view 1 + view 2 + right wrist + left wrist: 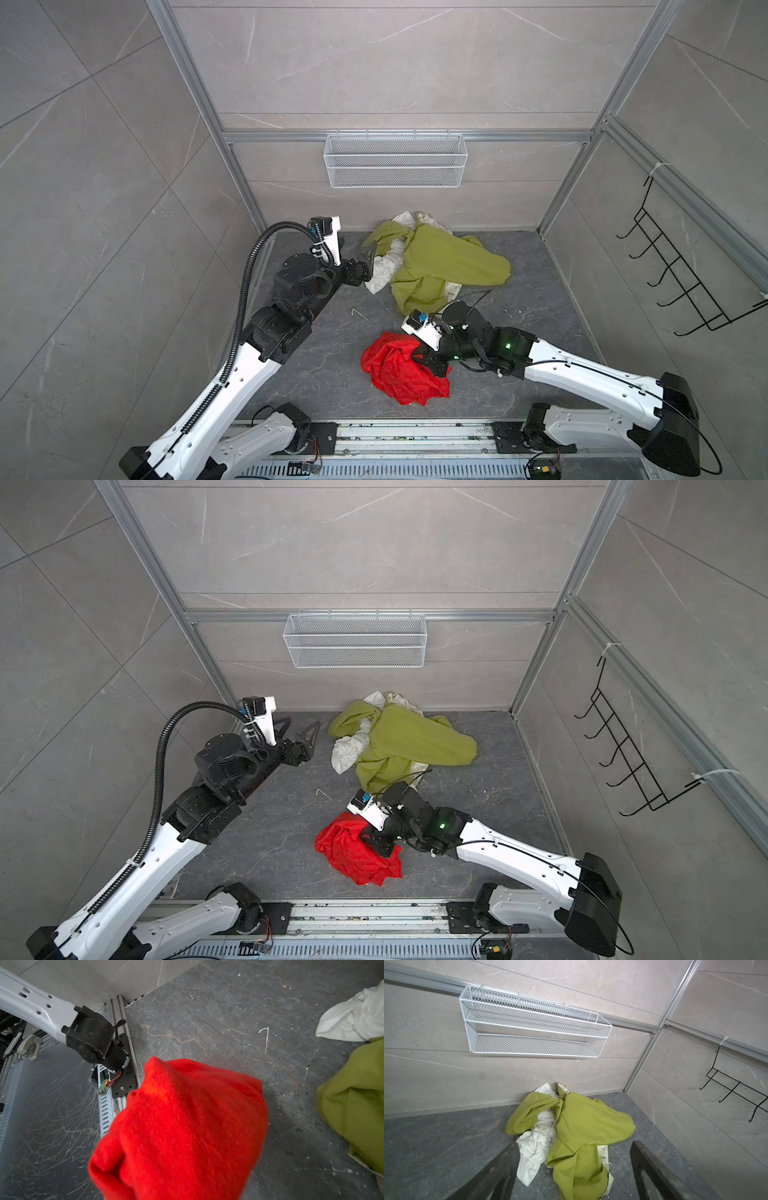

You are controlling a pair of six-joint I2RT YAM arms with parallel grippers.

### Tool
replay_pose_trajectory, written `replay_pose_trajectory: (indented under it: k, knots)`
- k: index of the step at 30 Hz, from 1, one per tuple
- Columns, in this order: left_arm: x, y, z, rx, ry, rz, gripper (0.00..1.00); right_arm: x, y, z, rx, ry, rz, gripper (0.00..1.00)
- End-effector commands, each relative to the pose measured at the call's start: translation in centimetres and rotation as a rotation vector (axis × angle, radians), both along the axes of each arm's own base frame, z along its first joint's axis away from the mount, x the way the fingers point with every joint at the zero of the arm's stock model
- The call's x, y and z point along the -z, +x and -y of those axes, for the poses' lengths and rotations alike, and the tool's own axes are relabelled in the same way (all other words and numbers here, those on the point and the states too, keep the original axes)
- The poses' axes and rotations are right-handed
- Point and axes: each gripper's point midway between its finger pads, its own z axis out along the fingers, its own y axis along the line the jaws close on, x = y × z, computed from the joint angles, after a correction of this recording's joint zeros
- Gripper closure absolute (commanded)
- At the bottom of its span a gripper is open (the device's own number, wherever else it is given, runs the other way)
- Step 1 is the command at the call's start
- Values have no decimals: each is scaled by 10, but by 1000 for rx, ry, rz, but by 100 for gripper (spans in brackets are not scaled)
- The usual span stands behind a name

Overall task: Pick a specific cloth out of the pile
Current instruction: 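Lower the red cloth onto the table nearer the robot with the right gripper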

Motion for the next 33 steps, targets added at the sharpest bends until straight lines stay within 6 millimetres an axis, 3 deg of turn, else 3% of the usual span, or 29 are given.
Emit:
replay_pose_trajectory:
  k: [1, 8, 12, 19, 33]
  knots:
    - [22, 3, -1, -18, -28, -47, 13, 10, 3, 2, 1, -14, 11, 100]
    - [93, -9, -2, -10, -69, -232, 7, 32, 3, -3, -10, -38, -21, 100]
    - [113, -15, -8, -26, -77, -272, 6, 43, 3, -7, -18, -48, -35, 100]
    - [117, -17, -10, -30, -65, -276, 6, 65, 4, -13, -25, -67, -71, 100]
    - [110, -13, -8, -25, -36, -246, 6, 90, -1, -33, -64, -82, -97, 100]
